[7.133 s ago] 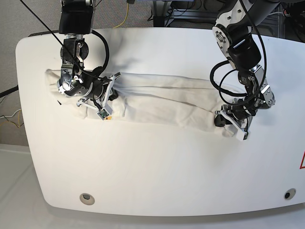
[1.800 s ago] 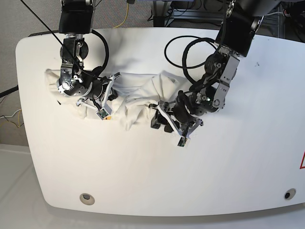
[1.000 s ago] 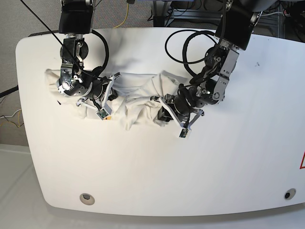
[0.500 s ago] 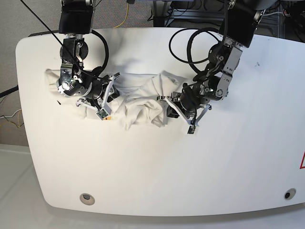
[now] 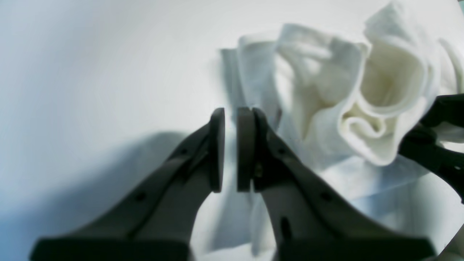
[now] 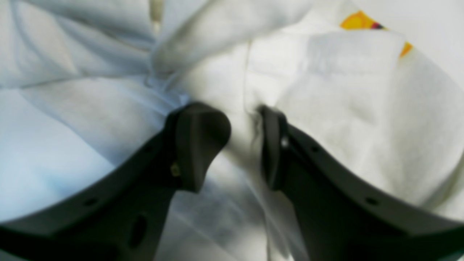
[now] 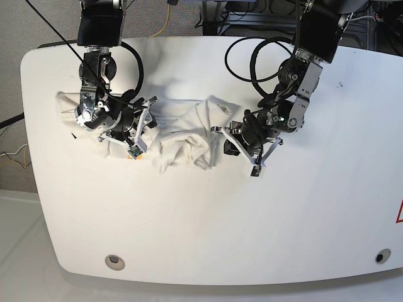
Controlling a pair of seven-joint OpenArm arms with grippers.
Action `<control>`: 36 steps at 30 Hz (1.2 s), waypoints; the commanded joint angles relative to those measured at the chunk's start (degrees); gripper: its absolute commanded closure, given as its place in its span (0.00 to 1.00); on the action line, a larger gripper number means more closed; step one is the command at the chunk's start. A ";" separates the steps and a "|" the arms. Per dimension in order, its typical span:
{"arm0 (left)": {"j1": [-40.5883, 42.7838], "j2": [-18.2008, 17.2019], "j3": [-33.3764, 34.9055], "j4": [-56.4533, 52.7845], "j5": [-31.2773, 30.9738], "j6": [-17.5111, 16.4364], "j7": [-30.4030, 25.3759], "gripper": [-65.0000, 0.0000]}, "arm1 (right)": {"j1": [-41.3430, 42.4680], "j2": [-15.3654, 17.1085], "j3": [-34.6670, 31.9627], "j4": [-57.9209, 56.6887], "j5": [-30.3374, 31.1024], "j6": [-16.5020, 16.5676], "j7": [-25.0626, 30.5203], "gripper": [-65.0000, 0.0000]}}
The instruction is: Fold the T-shirt properly
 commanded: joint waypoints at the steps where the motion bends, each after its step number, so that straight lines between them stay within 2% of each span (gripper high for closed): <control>1: -1.33 -0.04 -0.25 1.07 -0.21 -0.21 -0.88 0.91 | 0.21 0.83 0.29 3.01 -1.99 -0.24 -2.64 0.61; 6: -1.33 -1.01 -0.25 0.98 -0.21 -0.21 -0.88 0.91 | 0.65 0.83 0.29 6.08 -2.16 -0.24 -4.66 0.61; 15: -1.51 -0.39 -0.16 -0.25 -0.21 -0.21 -2.03 0.91 | 1.44 0.65 0.29 6.08 -2.16 -0.24 -5.45 0.61; 25: -5.02 4.97 0.46 -4.91 -0.21 -0.39 -3.70 0.91 | 0.38 0.48 0.29 6.08 -1.99 -0.24 -5.45 0.61; 36: -8.54 10.07 5.47 -4.91 -0.47 -0.21 -2.99 0.91 | -0.50 0.56 0.29 6.08 -2.25 -0.24 -5.45 0.61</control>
